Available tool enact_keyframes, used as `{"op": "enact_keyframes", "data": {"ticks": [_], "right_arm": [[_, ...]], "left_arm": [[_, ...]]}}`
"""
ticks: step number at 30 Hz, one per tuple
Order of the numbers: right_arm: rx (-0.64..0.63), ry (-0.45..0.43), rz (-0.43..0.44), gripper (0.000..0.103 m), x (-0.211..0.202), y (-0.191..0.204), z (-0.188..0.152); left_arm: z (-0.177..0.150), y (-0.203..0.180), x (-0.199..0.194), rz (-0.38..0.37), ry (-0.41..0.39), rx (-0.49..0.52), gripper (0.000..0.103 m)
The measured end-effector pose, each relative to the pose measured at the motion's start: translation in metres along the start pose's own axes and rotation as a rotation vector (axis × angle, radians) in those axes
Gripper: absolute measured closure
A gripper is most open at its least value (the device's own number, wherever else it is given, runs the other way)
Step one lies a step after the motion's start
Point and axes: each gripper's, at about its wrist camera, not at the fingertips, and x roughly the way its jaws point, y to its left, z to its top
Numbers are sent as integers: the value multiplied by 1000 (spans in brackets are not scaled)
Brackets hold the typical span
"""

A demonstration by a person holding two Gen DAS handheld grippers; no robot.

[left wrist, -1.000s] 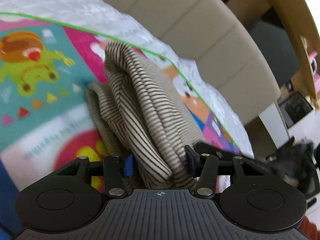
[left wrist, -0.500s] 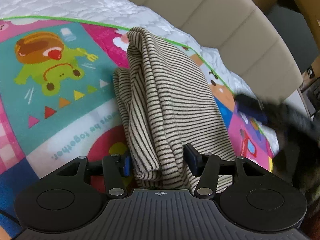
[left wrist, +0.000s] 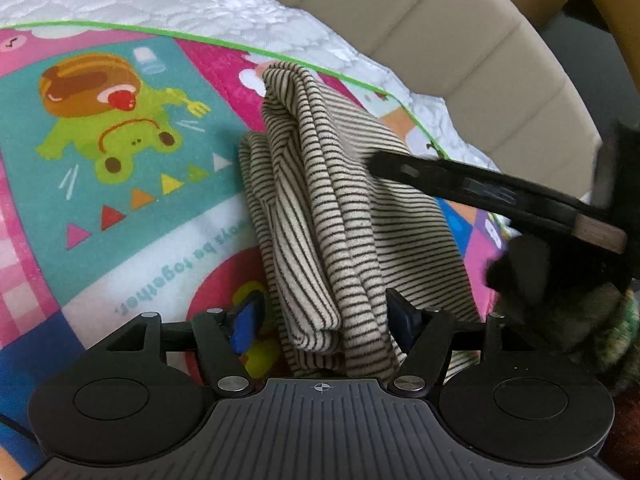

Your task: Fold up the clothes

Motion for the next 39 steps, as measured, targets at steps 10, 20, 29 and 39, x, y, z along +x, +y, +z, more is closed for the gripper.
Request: {"op": "enact_keyframes", "data": {"ticks": [10,20,29,39], "right_arm": [[115,26,134,24,-1,-14,-26],[-39,-98,79,25,77,23,55],[-263,-156,-69,19,61,58,87],[-584,-75,-142,46,144,153,156]], "left_arm": [[-9,-16,8,-21,64,26,26],[66,47,23,97,-155,-142,35],[81,74,11,80,-238,-89,32],[78,71,17,106,-205,-35,32]]}}
